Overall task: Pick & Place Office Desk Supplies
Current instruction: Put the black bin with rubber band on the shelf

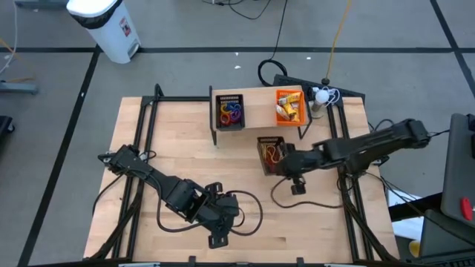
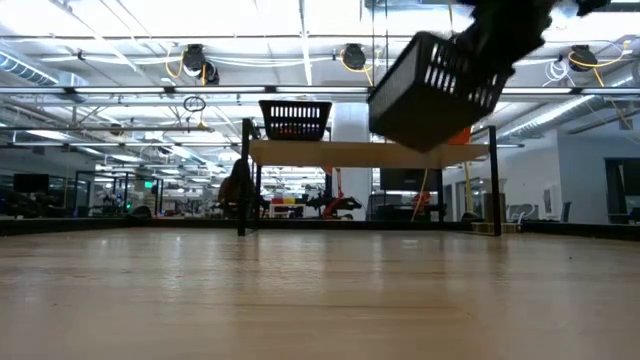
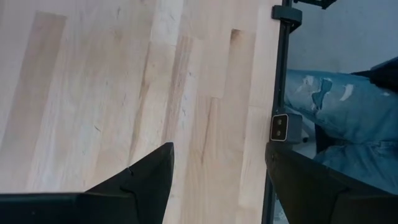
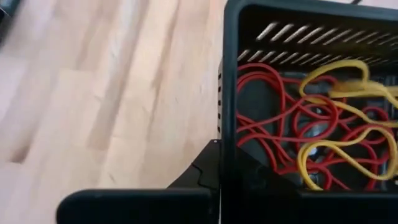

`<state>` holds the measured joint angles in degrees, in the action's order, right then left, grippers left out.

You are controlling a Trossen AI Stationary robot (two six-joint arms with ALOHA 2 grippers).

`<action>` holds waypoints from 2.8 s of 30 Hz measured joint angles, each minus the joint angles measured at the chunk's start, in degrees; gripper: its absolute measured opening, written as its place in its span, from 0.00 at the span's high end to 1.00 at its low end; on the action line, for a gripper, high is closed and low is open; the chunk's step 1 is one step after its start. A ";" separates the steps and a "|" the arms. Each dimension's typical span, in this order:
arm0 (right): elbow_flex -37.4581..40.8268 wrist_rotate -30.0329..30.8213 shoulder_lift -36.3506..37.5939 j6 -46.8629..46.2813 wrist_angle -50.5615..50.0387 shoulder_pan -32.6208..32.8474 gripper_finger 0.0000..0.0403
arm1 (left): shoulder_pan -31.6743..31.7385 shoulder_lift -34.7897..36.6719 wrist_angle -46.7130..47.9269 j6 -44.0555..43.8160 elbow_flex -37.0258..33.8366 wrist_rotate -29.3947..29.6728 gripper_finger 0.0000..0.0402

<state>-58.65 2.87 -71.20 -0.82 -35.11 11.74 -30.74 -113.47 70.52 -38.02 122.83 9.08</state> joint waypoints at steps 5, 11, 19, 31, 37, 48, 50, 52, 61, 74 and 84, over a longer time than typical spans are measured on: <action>-0.02 0.01 4.61 0.02 0.65 0.55 1.00 | 0.00 0.00 -0.03 1.41 0.00 0.02 0.36; -0.02 0.05 5.24 1.46 1.03 -1.45 1.00 | 0.18 0.00 -0.22 1.53 0.00 0.02 0.36; -0.79 -0.16 4.64 2.06 1.90 -4.26 1.00 | 0.20 0.00 -0.18 1.60 0.00 0.01 0.36; -13.25 3.45 0.85 -0.12 -7.66 1.40 1.00 | 0.28 0.00 -0.09 1.90 0.00 -0.02 0.36; -24.33 6.37 -6.24 -1.55 -20.45 1.03 1.00 | 0.28 0.00 -0.05 1.53 0.00 -0.07 0.36; -37.26 6.50 -15.17 -0.05 -30.86 -0.11 1.00 | -0.11 0.00 -0.02 0.84 0.00 -0.24 0.36; -38.72 6.54 -15.98 -0.10 -32.01 -0.19 1.00 | -0.17 0.00 -0.02 0.58 0.02 -0.24 0.36; -39.00 6.78 -16.28 0.00 -32.56 -0.48 1.00 | -0.35 0.00 -0.03 0.56 0.00 -0.24 0.36; -39.08 7.57 -16.59 -0.11 -34.08 -2.05 1.00 | -0.50 0.00 -0.04 0.33 0.00 -0.22 0.36; -39.06 7.38 -17.80 -0.03 -32.20 -2.48 1.00 | -0.48 0.00 -0.04 0.22 0.00 -0.21 0.36; -38.99 6.04 -23.68 1.52 -32.89 -6.14 1.00 | -0.52 0.00 -0.04 0.07 0.00 -0.48 0.36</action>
<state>-97.65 8.91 -94.87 0.70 -68.00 5.60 -31.27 -113.47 70.48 -37.95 122.83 8.60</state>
